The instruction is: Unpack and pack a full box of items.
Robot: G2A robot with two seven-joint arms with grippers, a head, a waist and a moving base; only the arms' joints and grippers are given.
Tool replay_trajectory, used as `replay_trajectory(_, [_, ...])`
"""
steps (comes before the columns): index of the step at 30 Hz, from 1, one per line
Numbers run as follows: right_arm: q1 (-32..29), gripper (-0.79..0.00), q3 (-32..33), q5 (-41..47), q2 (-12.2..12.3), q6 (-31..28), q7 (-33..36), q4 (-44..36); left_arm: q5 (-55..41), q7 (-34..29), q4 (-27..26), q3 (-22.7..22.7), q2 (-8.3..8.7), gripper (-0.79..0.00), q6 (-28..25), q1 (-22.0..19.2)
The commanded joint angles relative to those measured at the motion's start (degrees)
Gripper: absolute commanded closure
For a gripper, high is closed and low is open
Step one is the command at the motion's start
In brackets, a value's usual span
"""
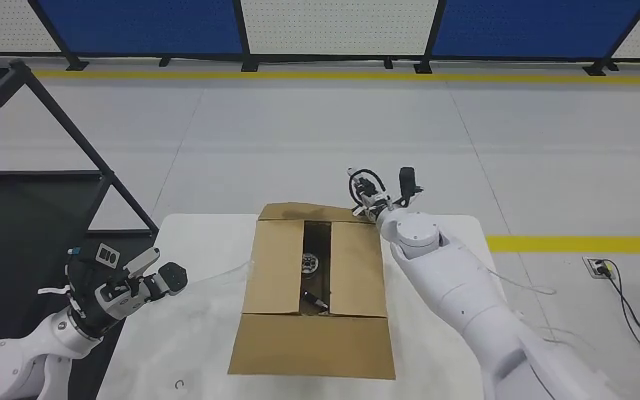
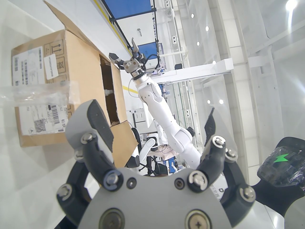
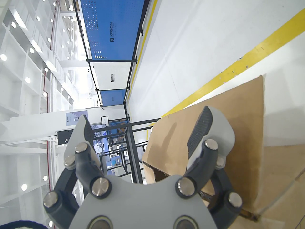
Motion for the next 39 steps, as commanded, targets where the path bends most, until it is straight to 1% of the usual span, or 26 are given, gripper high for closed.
replay_trajectory(1, [0.06, -0.785, 0.13, -0.79, -0.23, 0.34, 0.89, 0.46, 0.00, 0.00, 0.00, 0.00, 0.00, -0.785, 0.00, 0.00])
replay_trajectory(8, [0.17, -0.785, 1.79, -1.85, -0.85, -1.43, 1.05, 1.70, 0.00, 0.00, 0.00, 0.00, 0.00, -0.785, 0.00, 0.00])
replay_trajectory(14, [-0.10, -0.785, 4.36, -1.13, -0.57, -7.46, 3.89, 1.78, 0.00, 0.00, 0.00, 0.00, 0.00, -0.785, 0.00, 0.00])
replay_trajectory(16, [-0.38, -0.785, 4.96, -1.55, -0.28, -9.99, 6.58, 1.13, 0.00, 0.00, 0.00, 0.00, 0.00, -0.785, 0.00, 0.00])
replay_trajectory(20, [-1.20, -0.785, 6.03, -2.93, 0.83, -14.85, 16.23, -0.62, 0.00, 0.00, 0.00, 0.00, 0.00, -0.785, 0.00, 0.00])
replay_trajectory(23, [-2.31, -0.785, 6.71, -4.20, 1.74, -17.10, 22.77, -2.83, 0.00, 0.00, 0.00, 0.00, 0.00, -0.785, 0.00, 0.00])
replay_trajectory(27, [-3.75, -0.785, 6.83, -7.80, 2.93, -17.17, 29.74, -7.01, 0.00, 0.00, 0.00, 0.00, 0.00, -0.785, 0.00, 0.00])
replay_trajectory(29, [-4.40, -0.785, 6.63, -10.41, 3.51, -16.27, 31.97, -9.13, 0.00, 0.00, 0.00, 0.00, 0.00, -0.785, 0.00, 0.00])
replay_trajectory(34, [-6.50, -0.785, 7.21, -13.75, 4.48, -12.35, 32.20, -14.90, 0.00, 0.00, 0.00, 0.00, 0.00, -0.785, 0.00, 0.00])
replay_trajectory(39, [-6.50, -0.785, 7.21, -13.75, 4.48, -12.35, 32.20, -14.90, 0.00, 0.00, 0.00, 0.00, 0.00, -0.785, 0.00, 0.00])
